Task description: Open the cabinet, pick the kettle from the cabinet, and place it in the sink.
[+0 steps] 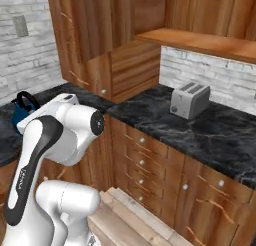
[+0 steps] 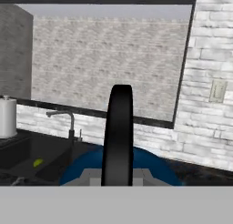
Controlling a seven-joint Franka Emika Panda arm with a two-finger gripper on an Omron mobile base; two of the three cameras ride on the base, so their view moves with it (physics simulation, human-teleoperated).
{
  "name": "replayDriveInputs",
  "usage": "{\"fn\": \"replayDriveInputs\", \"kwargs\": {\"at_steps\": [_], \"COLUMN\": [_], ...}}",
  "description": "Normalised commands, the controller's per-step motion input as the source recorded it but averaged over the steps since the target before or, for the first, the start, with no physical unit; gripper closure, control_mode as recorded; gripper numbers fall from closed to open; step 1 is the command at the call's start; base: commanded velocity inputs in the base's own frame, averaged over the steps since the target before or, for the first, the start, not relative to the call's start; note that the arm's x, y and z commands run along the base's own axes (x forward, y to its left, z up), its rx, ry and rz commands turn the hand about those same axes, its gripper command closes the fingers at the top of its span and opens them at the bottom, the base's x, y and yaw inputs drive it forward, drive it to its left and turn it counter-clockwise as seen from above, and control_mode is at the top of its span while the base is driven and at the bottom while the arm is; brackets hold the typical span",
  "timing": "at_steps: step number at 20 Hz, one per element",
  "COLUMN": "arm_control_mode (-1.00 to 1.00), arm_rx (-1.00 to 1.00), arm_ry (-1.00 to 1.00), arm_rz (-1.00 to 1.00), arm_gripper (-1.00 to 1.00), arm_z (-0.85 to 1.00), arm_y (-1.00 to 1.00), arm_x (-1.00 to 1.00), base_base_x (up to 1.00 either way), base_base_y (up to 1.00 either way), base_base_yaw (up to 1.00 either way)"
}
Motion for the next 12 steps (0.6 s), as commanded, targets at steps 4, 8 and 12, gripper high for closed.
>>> {"fn": "replayDriveInputs", "kwargs": {"at_steps": [4, 8, 12], "arm_control_mode": [1.0, 1.0, 1.0], "arm_rx": [0.0, 0.0, 0.0], "arm_ry": [0.0, 0.0, 0.0], "arm_rz": [0.0, 0.0, 0.0], "arm_gripper": [1.0, 1.0, 1.0], "arm_z": [0.0, 0.0, 0.0], "arm_y": [0.0, 0.0, 0.0], "arm_x": [0.0, 0.0, 0.0], "base_base_x": [-0.33, -0.32, -0.29], "base_base_y": [-0.06, -0.05, 0.0], "base_base_yaw": [0.77, 0.75, 0.63]}}
